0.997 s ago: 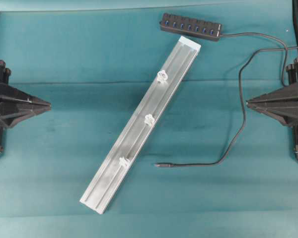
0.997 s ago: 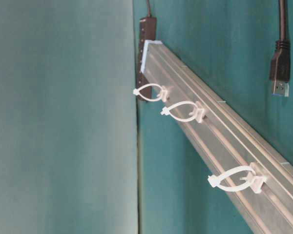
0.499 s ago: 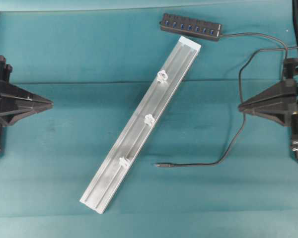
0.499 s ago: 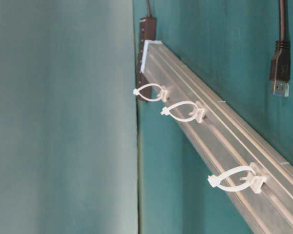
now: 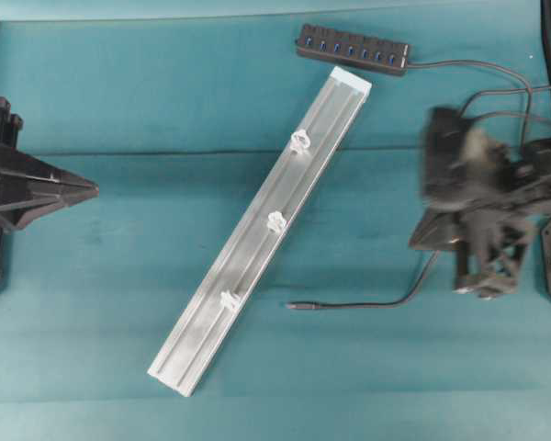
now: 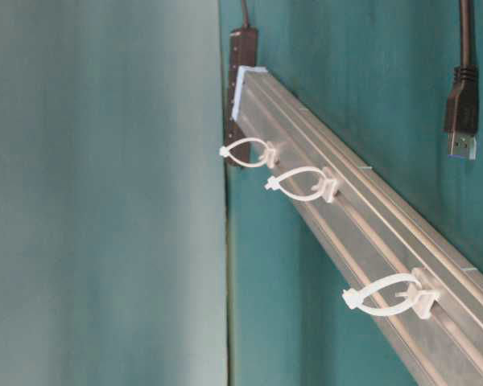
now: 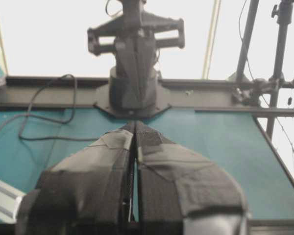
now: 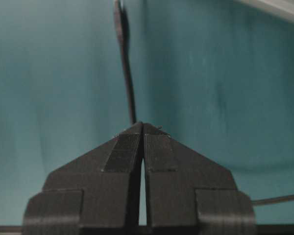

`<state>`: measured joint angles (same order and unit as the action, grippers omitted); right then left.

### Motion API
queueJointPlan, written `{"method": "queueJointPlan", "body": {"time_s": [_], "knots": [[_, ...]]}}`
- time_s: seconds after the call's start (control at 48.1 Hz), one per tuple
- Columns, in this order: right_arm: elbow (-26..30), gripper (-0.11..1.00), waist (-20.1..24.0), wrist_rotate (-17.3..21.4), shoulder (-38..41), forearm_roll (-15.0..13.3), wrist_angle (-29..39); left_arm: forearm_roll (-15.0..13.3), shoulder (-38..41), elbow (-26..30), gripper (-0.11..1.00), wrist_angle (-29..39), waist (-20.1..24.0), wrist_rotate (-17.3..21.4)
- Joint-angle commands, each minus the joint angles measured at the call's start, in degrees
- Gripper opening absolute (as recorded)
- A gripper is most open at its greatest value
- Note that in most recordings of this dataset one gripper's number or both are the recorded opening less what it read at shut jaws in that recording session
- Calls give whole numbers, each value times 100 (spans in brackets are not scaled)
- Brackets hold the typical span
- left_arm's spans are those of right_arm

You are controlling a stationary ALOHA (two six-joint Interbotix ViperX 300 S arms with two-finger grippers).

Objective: Pass the USB cable through three rings with both arms.
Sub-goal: 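Move the right gripper down to the black USB cable near its plug and grasp it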

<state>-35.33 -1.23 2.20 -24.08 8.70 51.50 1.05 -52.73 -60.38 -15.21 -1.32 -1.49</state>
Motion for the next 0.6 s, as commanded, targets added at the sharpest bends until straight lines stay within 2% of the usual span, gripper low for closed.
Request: {"method": "queueJointPlan", "body": {"time_s": [0.0, 0.187, 0.582], "knots": [[334, 0, 35, 18, 378, -26, 229, 18, 9, 158, -1, -18, -9, 0], [650, 0, 97, 0, 870, -185, 396, 18, 9, 158, -1, 44, -9, -9], [729, 1, 132, -18, 1380, -176, 422, 18, 0, 158, -1, 88, -9, -18]]}}
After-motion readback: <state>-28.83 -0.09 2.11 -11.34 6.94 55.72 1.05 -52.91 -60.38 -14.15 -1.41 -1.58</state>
